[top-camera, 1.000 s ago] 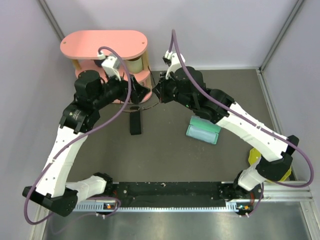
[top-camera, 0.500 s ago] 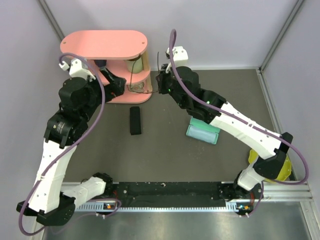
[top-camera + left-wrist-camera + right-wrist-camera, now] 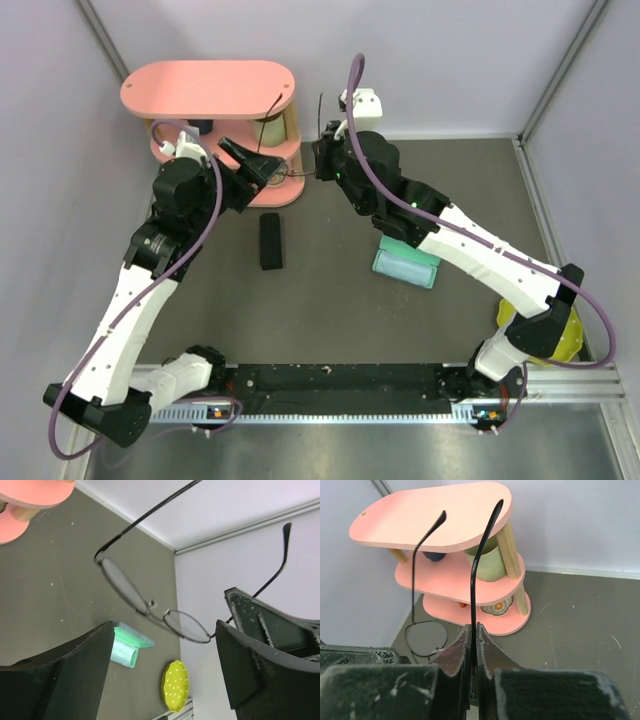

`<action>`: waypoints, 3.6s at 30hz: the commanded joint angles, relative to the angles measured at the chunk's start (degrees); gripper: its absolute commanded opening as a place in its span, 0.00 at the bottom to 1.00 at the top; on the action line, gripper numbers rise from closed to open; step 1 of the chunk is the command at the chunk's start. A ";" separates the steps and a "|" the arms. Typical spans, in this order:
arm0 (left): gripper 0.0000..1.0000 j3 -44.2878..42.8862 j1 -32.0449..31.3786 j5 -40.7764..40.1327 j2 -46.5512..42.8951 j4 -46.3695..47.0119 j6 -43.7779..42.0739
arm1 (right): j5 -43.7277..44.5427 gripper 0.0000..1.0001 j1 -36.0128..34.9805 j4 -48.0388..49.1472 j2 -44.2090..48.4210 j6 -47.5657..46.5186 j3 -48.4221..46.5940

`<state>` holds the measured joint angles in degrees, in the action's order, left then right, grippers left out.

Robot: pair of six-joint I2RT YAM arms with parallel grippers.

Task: Organize the sunglasses
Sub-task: Pass from the right arm to the left, then fold the left temple of the sunglasses with the sunglasses, then fold the right temple of the sunglasses with the sunglasses.

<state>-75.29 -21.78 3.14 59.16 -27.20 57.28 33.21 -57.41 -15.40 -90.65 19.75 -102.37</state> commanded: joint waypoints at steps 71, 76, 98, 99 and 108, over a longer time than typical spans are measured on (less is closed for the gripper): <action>0.00 -2.75 5.61 56.37 6.06 31.71 -0.83 | -50.36 0.00 6.34 11.69 20.77 -1.03 17.45; 0.00 -4.61 5.78 55.30 6.06 24.04 -7.35 | -40.88 0.00 6.52 17.33 27.98 0.73 21.33; 0.00 -4.08 5.70 59.62 5.71 23.07 -12.72 | -70.20 0.00 7.40 15.57 16.56 -4.72 3.40; 0.00 -4.43 5.70 59.97 5.97 23.16 -12.72 | -71.17 0.00 7.40 14.01 16.04 -4.46 3.49; 0.00 -4.61 5.70 62.60 6.32 29.74 -8.32 | -64.63 0.00 7.40 9.60 14.98 -2.52 10.07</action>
<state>-77.69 -16.16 63.11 65.78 -4.56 46.72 -36.07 -50.43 -4.25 -75.70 16.21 -94.56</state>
